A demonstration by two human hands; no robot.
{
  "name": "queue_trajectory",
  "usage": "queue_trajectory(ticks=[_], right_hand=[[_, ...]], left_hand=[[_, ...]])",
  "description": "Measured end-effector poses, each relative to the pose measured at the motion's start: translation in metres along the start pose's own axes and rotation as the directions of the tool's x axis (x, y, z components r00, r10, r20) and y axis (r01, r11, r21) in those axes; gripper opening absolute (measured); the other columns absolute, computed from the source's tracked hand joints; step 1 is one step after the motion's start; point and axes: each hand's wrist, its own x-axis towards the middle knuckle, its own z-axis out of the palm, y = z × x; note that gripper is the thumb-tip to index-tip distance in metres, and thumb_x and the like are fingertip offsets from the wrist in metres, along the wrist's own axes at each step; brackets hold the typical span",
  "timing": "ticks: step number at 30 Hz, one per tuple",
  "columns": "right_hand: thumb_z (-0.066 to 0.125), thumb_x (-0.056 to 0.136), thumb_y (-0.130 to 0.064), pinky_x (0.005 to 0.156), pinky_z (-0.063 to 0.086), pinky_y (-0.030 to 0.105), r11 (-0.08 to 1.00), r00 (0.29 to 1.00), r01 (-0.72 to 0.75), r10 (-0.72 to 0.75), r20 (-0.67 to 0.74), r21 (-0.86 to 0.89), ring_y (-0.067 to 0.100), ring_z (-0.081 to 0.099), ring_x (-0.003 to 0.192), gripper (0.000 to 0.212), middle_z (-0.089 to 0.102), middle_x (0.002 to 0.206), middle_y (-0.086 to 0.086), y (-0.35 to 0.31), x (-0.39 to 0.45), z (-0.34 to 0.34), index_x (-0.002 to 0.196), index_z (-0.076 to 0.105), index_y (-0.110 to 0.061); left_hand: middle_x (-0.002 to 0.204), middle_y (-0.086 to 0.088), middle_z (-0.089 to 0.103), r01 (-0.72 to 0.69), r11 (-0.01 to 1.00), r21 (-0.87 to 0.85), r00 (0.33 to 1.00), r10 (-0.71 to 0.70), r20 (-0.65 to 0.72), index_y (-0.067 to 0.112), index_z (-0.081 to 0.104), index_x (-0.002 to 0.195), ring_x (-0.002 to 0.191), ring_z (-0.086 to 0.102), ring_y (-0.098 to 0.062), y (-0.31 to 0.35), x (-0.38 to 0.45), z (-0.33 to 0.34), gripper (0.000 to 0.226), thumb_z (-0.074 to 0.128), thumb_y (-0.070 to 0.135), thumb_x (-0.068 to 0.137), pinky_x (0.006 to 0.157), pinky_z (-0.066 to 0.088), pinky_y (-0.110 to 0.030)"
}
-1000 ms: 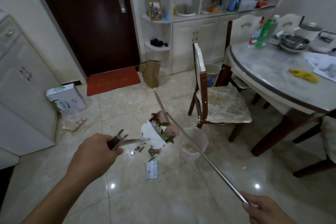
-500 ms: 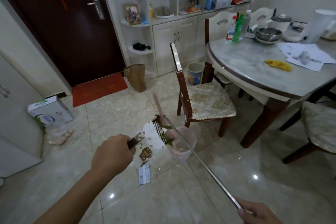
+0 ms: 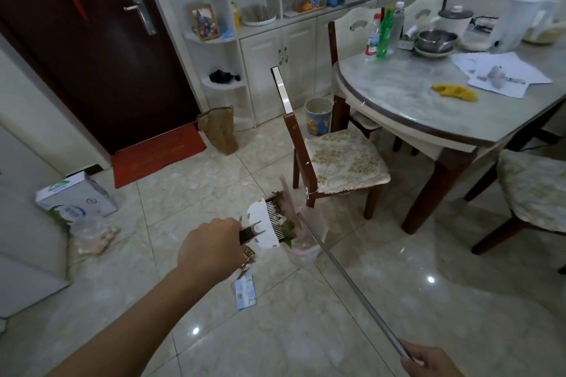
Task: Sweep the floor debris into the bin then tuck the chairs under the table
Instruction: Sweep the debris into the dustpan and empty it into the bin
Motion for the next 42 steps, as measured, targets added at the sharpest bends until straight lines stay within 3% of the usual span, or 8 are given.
queue_trajectory(ticks=[2,4,12,17,21,26,35,42], right_hand=[[0.063,0.086,-0.002,0.056,0.041,0.014,1.000,1.000,0.006,-0.006,-0.023,-0.003,0.002,0.053,0.056,0.042,0.068,0.061,0.008,0.001,-0.003,-0.003,0.089,0.077,-0.041],[0.062,0.086,-0.001,0.050,0.038,0.015,1.000,0.998,-0.003,0.004,-0.059,0.016,0.002,0.047,0.046,0.035,0.058,0.048,0.000,-0.002,-0.006,-0.006,0.096,0.076,-0.031],[0.050,0.092,0.007,0.043,0.026,0.015,0.990,0.998,-0.008,0.016,-0.056,0.138,0.010,0.031,0.041,0.041,0.036,0.045,-0.003,-0.019,-0.007,-0.006,0.112,0.068,-0.023],[0.047,0.096,0.003,0.042,0.020,0.013,0.967,0.996,-0.052,0.067,-0.056,0.248,0.009,0.025,0.040,0.039,0.028,0.048,-0.003,-0.028,0.001,-0.001,0.120,0.063,-0.024],[0.043,0.099,-0.010,0.043,0.016,0.012,0.967,0.993,-0.103,0.115,-0.037,0.234,0.008,0.019,0.038,0.037,0.028,0.050,-0.002,-0.038,0.009,0.003,0.114,0.060,-0.039],[0.042,0.099,-0.016,0.048,0.013,0.016,0.953,0.988,-0.147,0.157,-0.013,0.266,0.009,0.017,0.043,0.034,0.027,0.055,0.001,-0.043,0.012,0.008,0.110,0.063,-0.041],[0.044,0.099,-0.009,0.041,0.019,0.013,0.930,0.975,-0.217,0.222,0.019,0.295,0.008,0.024,0.036,0.034,0.033,0.049,0.004,-0.012,0.000,0.016,0.126,0.059,-0.024],[0.045,0.098,-0.002,0.043,0.019,0.014,0.902,0.971,-0.237,0.236,0.049,0.360,0.008,0.025,0.037,0.030,0.030,0.049,0.001,0.010,-0.014,0.024,0.119,0.063,-0.013]], left_hand=[[0.075,0.004,0.061,-0.054,0.997,0.063,0.998,0.053,0.028,0.023,0.064,0.097,0.069,0.063,-0.015,0.007,0.002,-0.003,0.017,0.059,0.037,0.088,0.067,0.058,-0.031],[0.077,0.002,0.060,-0.111,0.987,0.119,0.993,0.106,0.053,0.023,0.063,0.100,0.071,0.063,-0.016,0.013,0.002,-0.005,0.021,0.059,0.040,0.088,0.069,0.057,-0.031],[0.080,-0.001,0.055,-0.223,0.943,0.248,0.974,0.208,0.085,0.021,0.063,0.110,0.069,0.055,-0.020,0.026,0.001,-0.005,0.023,0.053,0.027,0.090,0.067,0.050,-0.028],[0.077,0.001,0.053,-0.262,0.923,0.282,0.964,0.240,0.110,0.019,0.063,0.107,0.073,0.064,-0.019,0.030,-0.001,-0.006,0.021,0.056,0.027,0.089,0.068,0.054,-0.029],[0.077,0.001,0.053,-0.281,0.915,0.289,0.959,0.259,0.112,0.019,0.063,0.107,0.069,0.059,-0.019,0.032,-0.001,-0.006,0.020,0.055,0.027,0.090,0.068,0.054,-0.029],[0.078,0.001,0.053,-0.285,0.913,0.292,0.958,0.269,0.095,0.018,0.061,0.106,0.067,0.054,-0.018,0.033,-0.002,-0.007,0.019,0.051,0.024,0.093,0.062,0.046,-0.027],[0.080,0.002,0.055,-0.253,0.929,0.270,0.967,0.239,0.085,0.021,0.062,0.107,0.075,0.062,-0.017,0.039,-0.001,-0.009,0.019,0.058,0.026,0.089,0.067,0.052,-0.028],[0.079,0.003,0.057,-0.256,0.927,0.275,0.966,0.235,0.109,0.023,0.062,0.106,0.074,0.062,-0.017,0.044,-0.003,-0.013,0.021,0.063,0.029,0.086,0.070,0.055,-0.030]])
